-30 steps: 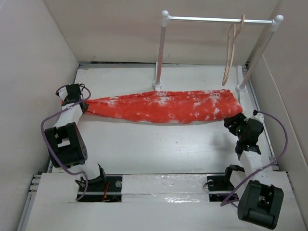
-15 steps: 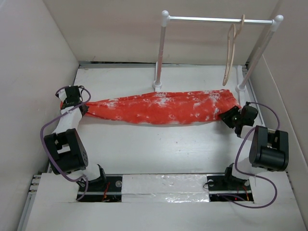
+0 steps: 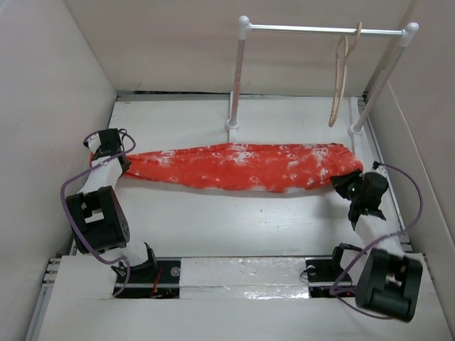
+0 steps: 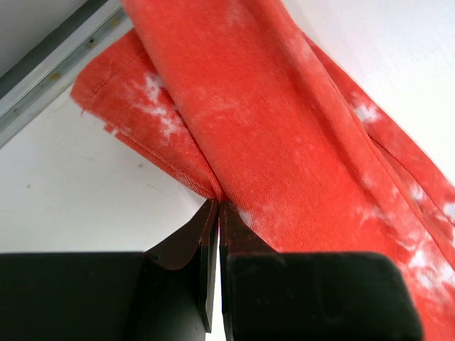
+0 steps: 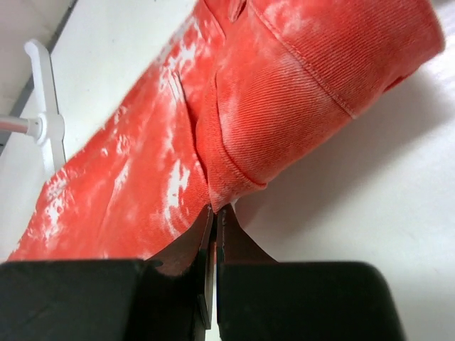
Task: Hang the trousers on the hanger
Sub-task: Fold the trousers at the center of the board.
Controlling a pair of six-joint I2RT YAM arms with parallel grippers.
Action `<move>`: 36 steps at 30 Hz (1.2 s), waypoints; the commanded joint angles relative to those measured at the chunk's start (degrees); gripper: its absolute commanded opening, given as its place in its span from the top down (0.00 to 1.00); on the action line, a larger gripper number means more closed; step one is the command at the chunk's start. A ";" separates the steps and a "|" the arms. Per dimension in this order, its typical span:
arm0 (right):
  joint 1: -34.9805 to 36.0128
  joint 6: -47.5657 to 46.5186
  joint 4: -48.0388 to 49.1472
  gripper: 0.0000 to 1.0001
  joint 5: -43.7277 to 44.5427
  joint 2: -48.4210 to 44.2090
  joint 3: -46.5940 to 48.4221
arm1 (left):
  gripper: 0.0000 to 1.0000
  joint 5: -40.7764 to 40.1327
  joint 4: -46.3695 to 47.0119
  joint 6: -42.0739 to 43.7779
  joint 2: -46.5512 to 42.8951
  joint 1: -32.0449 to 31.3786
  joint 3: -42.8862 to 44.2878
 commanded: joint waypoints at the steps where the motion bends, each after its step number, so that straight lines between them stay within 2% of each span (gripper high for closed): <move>1: -4.18 -3.48 -7.87 1.00 3.45 -13.46 -3.21 | 1.00 -5.77 -3.60 1.47 -3.58 0.27 -0.09; 3: -7.43 -5.85 -17.23 1.00 2.66 -20.52 -3.30 | 1.00 -6.21 -5.01 2.08 -6.31 0.27 -2.79; 5: -9.10 -7.52 -24.21 1.00 1.69 -31.51 -2.69 | 1.00 -6.74 -5.98 1.91 -12.10 0.27 -4.82; 6: -9.63 -7.71 -29.99 1.00 1.43 -35.20 -2.16 | 1.00 -4.48 -5.98 1.39 -14.30 0.27 -6.49; 8: -9.64 -7.27 -34.68 1.00 2.12 -45.02 0.47 | 1.00 -1.91 -6.07 2.79 -18.88 0.27 -7.56; 9: -9.64 -7.44 -38.88 1.00 2.91 -46.47 1.87 | 1.00 -0.77 -6.68 2.53 -19.41 0.27 -7.82; 10: -9.64 -8.05 -40.14 1.00 3.09 -46.40 4.93 | 0.94 0.19 -7.12 2.79 -19.42 0.27 -7.82; 11: -9.64 -9.80 -39.89 0.86 2.31 -44.05 5.57 | 0.74 1.51 -7.39 3.14 -19.07 0.27 -7.82; 12: -9.64 -10.16 -36.23 0.74 0.83 -42.55 5.23 | 0.68 2.22 -8.09 2.97 -18.46 0.27 -7.82; 13: -9.64 -10.26 -35.94 0.58 -0.32 -40.79 4.88 | 0.62 2.14 -8.44 2.18 -17.84 0.27 -7.91; 14: -9.64 -11.74 -35.67 0.34 -0.68 -38.77 4.79 | 0.47 2.14 -8.44 2.09 -17.84 0.27 -8.09; 16: -9.64 -12.54 -35.84 0.21 0.36 -33.41 5.05 | 0.45 1.09 -8.44 1.82 -18.62 0.27 -7.65; 17: -9.64 -13.67 -36.28 0.11 0.46 -32.26 6.01 | 0.45 0.39 -8.44 1.39 -19.15 0.27 -7.30; 19: -9.64 -14.12 -36.46 0.09 1.07 -31.80 6.10 | 0.46 0.47 -8.18 0.60 -20.46 0.27 -6.33; 20: -9.64 -14.12 -36.72 0.04 1.86 -32.59 6.11 | 0.47 1.60 -7.31 0.24 -20.91 0.27 -6.07; 21: -9.64 -14.04 -36.72 0.02 2.82 -33.64 5.50 | 0.48 6.05 -6.43 0.68 -21.26 0.27 -6.41; 23: -9.64 -11.95 -35.41 0.00 5.64 -36.72 3.83 | 0.49 9.07 -3.37 0.51 -22.14 -0.52 -7.47; 26: -9.64 -8.43 -34.71 0.00 8.37 -37.44 1.37 | 0.49 10.74 -0.90 -1.95 -19.87 -1.75 -10.01; 29: -10.16 -7.45 -34.88 0.01 11.79 -33.94 0.83 | 0.50 15.04 1.30 -4.15 -15.38 -1.75 -11.60; 30: -10.17 -6.49 -34.27 0.02 12.41 -32.87 0.57 | 0.50 20.28 2.53 -4.50 -14.77 -1.75 -12.91; 34: -10.17 -2.97 -29.71 0.05 12.60 -27.86 -1.44 | 0.54 23.76 9.64 -9.33 -19.83 -8.50 -17.74; 36: -10.17 -1.82 -26.81 0.08 9.78 -23.75 -3.47 | 0.56 21.84 12.38 -11.27 -22.22 -15.70 -18.72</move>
